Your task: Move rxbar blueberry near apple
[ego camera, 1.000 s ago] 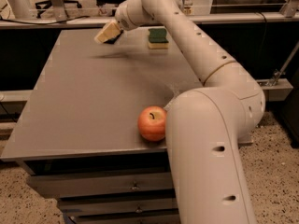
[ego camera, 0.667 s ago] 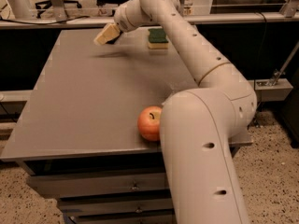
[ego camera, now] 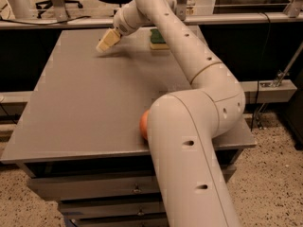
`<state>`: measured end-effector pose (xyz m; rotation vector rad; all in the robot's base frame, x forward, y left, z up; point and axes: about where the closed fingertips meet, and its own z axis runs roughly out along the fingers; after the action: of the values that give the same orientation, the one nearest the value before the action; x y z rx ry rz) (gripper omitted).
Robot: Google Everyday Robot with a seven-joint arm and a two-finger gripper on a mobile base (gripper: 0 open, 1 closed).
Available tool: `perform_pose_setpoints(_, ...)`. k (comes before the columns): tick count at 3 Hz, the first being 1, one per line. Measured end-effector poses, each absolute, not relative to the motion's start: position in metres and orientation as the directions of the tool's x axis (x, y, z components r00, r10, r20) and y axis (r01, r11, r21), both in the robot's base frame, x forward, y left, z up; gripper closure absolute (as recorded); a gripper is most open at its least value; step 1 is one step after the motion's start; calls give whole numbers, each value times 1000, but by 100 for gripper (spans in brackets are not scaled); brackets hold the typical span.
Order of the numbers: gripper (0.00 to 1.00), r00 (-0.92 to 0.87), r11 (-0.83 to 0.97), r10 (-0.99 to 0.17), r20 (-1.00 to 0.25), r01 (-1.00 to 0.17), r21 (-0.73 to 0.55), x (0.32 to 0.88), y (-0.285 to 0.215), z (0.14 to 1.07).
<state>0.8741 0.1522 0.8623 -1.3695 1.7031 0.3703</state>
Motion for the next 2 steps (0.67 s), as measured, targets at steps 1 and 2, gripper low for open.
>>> perform_pose_setpoints(1, 0, -10, 327, -670, -742, -902, -283, 872, 149, 853)
perform_pose_setpoints(2, 0, -12, 325, -674, -739, -903, -281, 871, 149, 851)
